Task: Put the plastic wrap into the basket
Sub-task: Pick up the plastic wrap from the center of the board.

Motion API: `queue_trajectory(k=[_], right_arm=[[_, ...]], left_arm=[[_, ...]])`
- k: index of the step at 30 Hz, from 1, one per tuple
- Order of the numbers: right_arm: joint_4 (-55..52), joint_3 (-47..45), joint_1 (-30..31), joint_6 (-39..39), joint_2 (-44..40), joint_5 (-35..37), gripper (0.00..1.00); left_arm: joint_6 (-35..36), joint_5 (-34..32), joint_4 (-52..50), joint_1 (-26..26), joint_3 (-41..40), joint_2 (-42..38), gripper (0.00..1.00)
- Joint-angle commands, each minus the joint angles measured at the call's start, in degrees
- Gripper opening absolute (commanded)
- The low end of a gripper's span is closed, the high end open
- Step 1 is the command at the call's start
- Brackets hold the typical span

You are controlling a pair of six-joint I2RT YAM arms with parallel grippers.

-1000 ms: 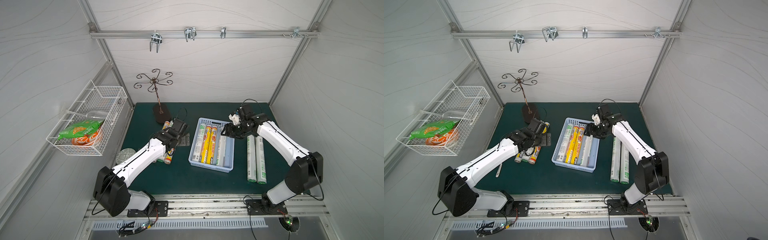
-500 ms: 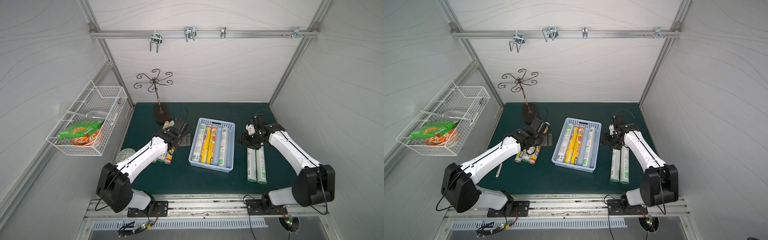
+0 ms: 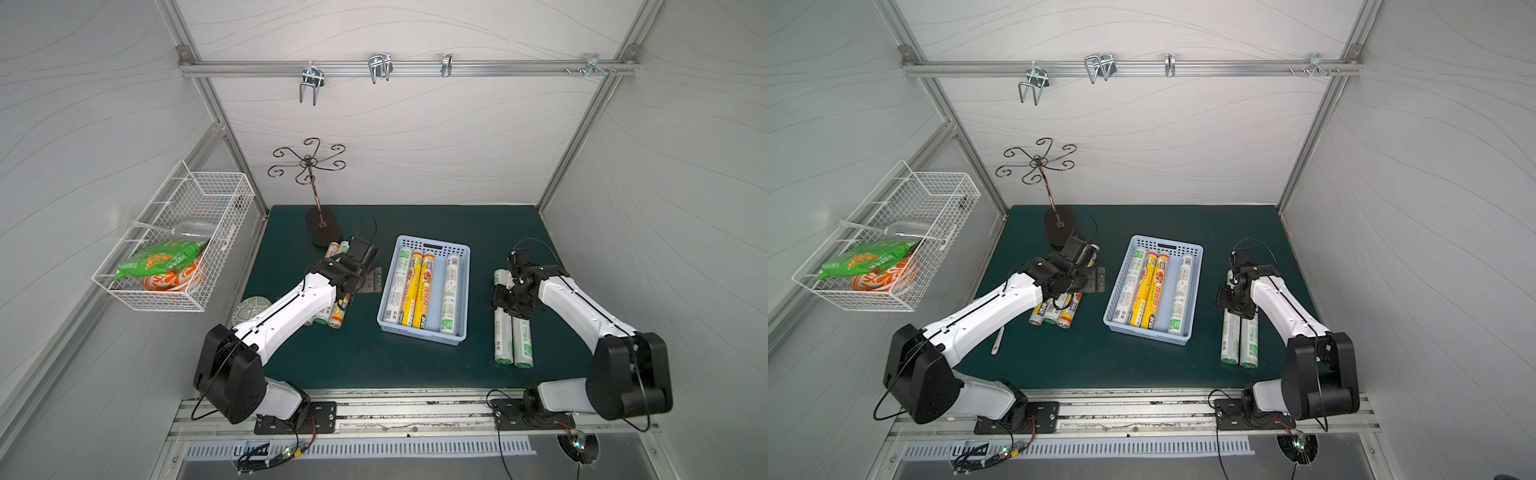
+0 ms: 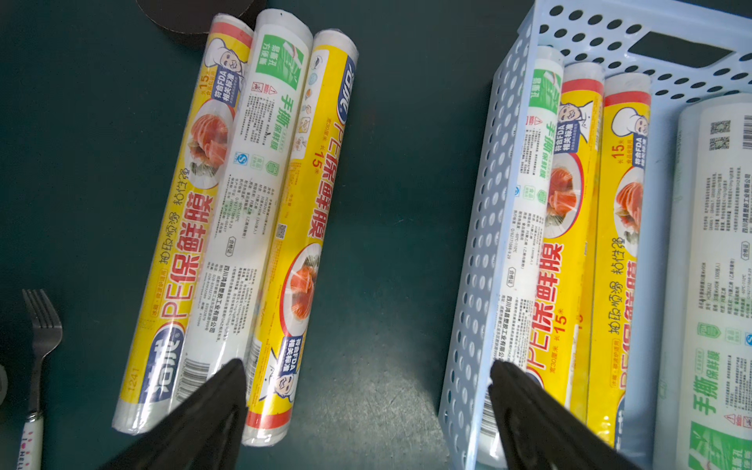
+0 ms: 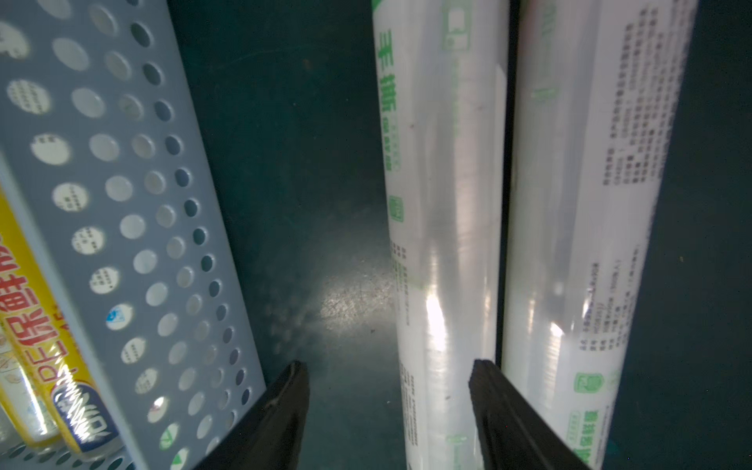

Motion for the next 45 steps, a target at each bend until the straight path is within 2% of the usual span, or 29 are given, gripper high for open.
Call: queue_trajectory(k=[1,10,25,38,45], right_arm=[[2.48,-0.73,-0.31,1.14,1.00,1.72,0.68],[3.86,-1.75,-0.42,0.89,2.97,2.35,0.70],[5.72,-1.93,-0.05,0.64,6.83,-3.69,0.71],[7.42,-1.58,2.47,1.58,9.72,-5.78,0.73],[8.66,-0.92,3.15,1.85,11.78,-6.44,0.71]], left_arm=[[0.53,0.61,2.40,0.23,0.19,0.38,0.96],[0.71,0.72,2.63,0.21,-0.01,0.38,0.95],[0.47,0.94,2.98,0.28,-0.28,0.82,0.95],[0.03,1.55,3.14,0.29,-0.46,0.91,0.95],[0.03,1.47,3.14,0.30,-0.55,0.82,0.95]])
